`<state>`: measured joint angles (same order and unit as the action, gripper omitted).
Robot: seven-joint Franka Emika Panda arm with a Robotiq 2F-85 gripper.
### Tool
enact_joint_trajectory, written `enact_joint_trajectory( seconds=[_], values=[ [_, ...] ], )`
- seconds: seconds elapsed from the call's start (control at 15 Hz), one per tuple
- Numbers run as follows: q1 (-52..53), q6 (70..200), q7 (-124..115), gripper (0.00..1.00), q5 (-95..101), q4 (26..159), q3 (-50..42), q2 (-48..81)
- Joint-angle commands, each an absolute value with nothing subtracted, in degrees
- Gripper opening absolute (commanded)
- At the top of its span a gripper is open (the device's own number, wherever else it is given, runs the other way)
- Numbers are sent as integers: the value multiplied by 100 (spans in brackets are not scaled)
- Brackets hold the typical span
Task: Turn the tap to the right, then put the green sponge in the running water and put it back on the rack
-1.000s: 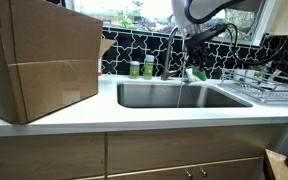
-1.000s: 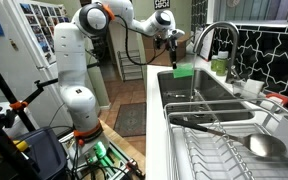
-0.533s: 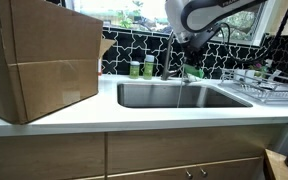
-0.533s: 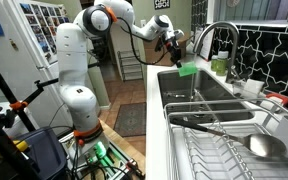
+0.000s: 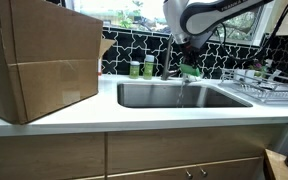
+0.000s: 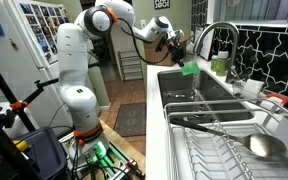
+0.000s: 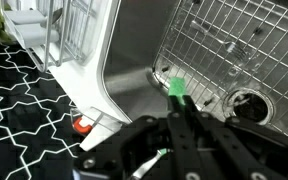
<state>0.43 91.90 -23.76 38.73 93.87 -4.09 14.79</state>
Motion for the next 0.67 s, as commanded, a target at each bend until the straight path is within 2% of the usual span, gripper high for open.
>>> enact_joint_trajectory(
  seconds=[0.0,0.6],
  values=[
    [40,9350,-2227,2,3997,9447,-425,1484],
    [-40,9312,-2224,2,3968,9480,-517,1483]
  ],
)
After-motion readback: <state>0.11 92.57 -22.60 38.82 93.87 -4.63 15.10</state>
